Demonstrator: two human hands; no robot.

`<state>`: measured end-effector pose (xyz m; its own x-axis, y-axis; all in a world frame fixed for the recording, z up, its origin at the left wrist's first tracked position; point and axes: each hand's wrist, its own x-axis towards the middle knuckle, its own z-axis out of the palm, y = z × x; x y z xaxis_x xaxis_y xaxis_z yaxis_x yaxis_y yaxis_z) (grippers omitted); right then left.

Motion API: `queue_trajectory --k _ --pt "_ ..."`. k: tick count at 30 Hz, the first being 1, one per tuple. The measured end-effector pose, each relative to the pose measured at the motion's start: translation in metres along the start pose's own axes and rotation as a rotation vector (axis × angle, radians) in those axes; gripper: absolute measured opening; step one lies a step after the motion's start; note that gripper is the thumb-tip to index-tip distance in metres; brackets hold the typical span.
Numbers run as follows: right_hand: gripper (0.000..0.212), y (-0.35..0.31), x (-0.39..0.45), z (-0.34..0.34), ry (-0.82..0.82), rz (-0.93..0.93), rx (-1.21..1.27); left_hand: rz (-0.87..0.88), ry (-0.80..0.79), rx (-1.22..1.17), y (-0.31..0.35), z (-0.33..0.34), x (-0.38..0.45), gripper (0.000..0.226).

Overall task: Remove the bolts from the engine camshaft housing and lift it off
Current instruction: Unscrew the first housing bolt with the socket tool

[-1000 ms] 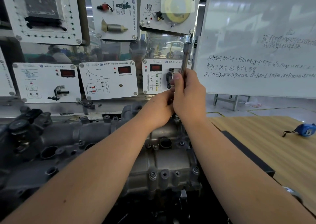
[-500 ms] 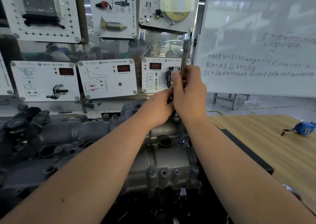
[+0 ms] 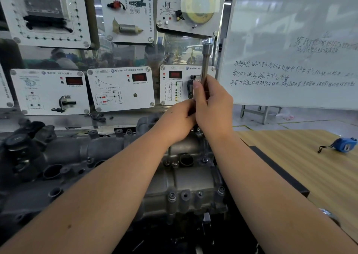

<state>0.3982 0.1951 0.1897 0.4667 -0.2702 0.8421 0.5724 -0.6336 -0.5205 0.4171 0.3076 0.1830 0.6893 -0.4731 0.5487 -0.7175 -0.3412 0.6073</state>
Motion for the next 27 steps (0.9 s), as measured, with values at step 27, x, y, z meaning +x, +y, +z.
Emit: queue_trajectory --k 27 --pt "0.027 -0.0013 -0.0014 0.0012 0.036 0.078 0.007 0.014 -0.007 0.056 0.0005 0.0022 0.0008 0.023"
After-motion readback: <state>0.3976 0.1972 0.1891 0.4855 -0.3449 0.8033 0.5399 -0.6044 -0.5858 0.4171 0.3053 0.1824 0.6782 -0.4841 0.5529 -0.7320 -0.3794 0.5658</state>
